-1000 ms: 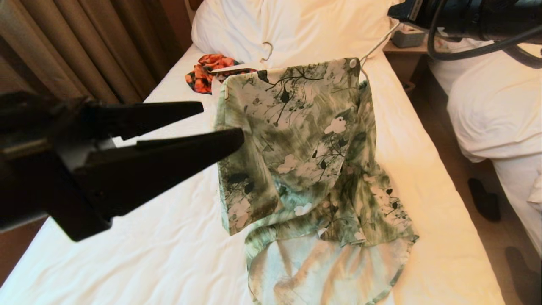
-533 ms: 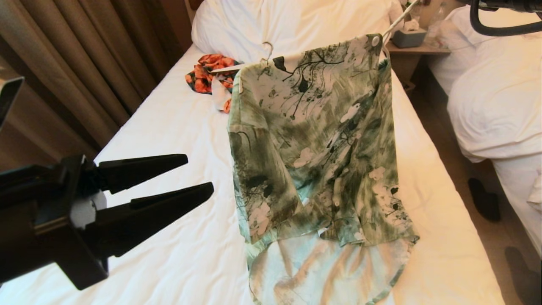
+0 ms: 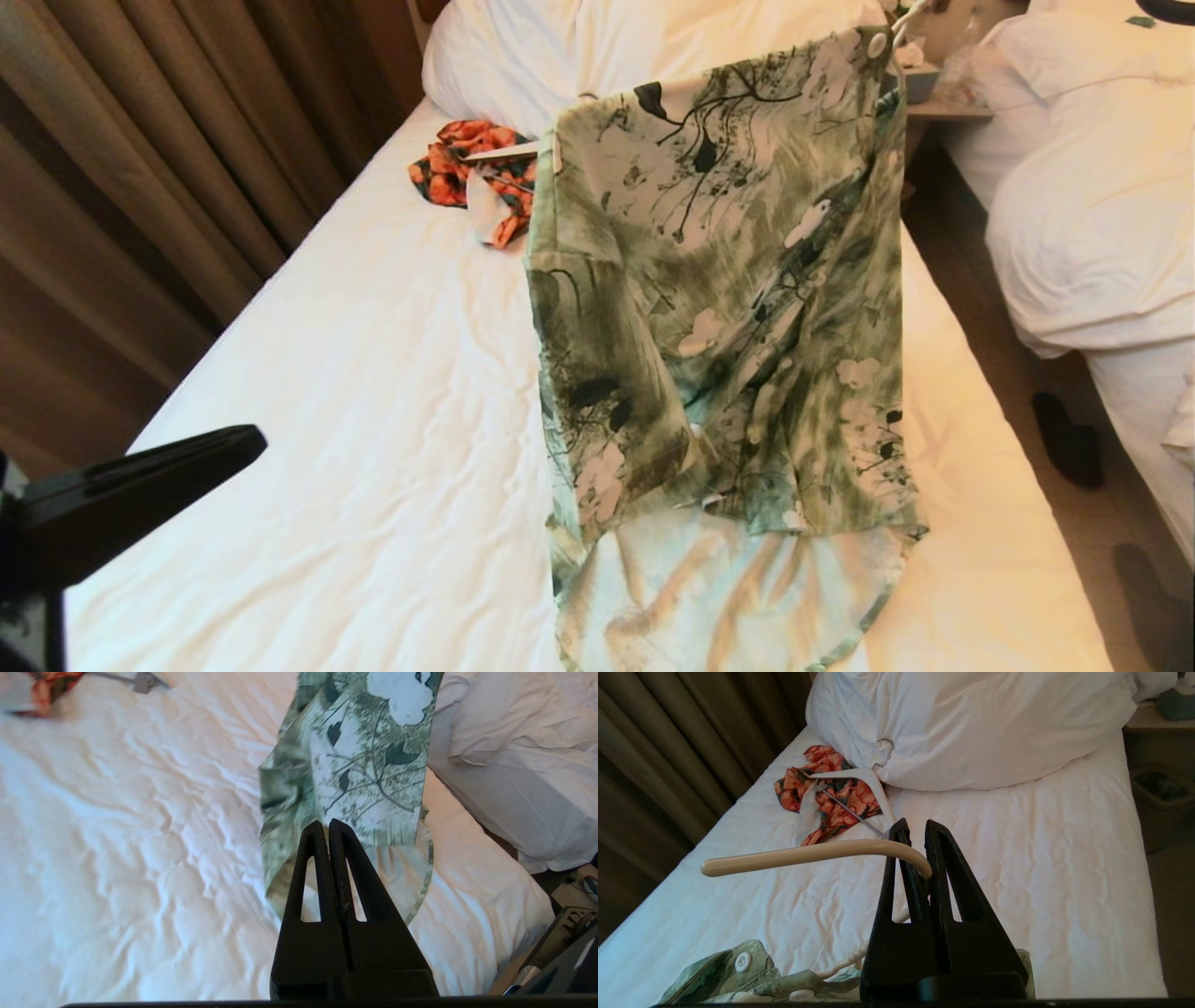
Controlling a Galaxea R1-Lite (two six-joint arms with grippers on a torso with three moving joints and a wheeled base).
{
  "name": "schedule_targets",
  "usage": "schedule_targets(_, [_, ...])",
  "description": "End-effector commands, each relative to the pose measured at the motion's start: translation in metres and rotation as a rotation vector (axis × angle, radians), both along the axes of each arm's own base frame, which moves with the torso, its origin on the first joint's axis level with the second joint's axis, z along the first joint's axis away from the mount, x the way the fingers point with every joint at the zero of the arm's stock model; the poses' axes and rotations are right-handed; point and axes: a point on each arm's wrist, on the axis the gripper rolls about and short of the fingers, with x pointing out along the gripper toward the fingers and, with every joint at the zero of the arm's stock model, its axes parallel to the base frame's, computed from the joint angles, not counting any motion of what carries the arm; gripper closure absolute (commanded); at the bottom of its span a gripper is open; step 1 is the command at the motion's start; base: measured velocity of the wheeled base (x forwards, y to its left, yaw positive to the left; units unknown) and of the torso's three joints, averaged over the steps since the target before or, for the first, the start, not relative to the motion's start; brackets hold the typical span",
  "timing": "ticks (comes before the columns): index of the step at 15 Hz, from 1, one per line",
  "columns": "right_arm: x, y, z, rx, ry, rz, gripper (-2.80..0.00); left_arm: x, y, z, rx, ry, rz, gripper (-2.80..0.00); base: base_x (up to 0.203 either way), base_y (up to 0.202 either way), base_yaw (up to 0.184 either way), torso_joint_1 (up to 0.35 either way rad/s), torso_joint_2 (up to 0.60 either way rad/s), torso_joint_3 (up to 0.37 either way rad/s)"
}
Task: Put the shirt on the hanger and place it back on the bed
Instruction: Take the clothes hanger out of the clothes
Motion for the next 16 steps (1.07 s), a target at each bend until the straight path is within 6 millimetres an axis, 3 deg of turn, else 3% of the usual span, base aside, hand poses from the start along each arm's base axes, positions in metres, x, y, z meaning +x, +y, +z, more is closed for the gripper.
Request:
schedule_targets(1, [-0.003, 0.0, 0.002, -0.011, -0.01, -0.003, 0.0, -0.023, 0.017, -0.003, -0.041, -0.048, 0.038, 0.0, 0.0, 0.0, 0.0, 0.0, 0.0, 0.0])
schedule_targets(16, [-0.009, -0.003, 0.015, -0.209, -0.193, -0.159, 0.0, -0.063, 0.041, -0.029, -0.134, -0.101, 0.338, 0.0, 0.0, 0.0, 0.0, 0.0, 0.0, 0.0])
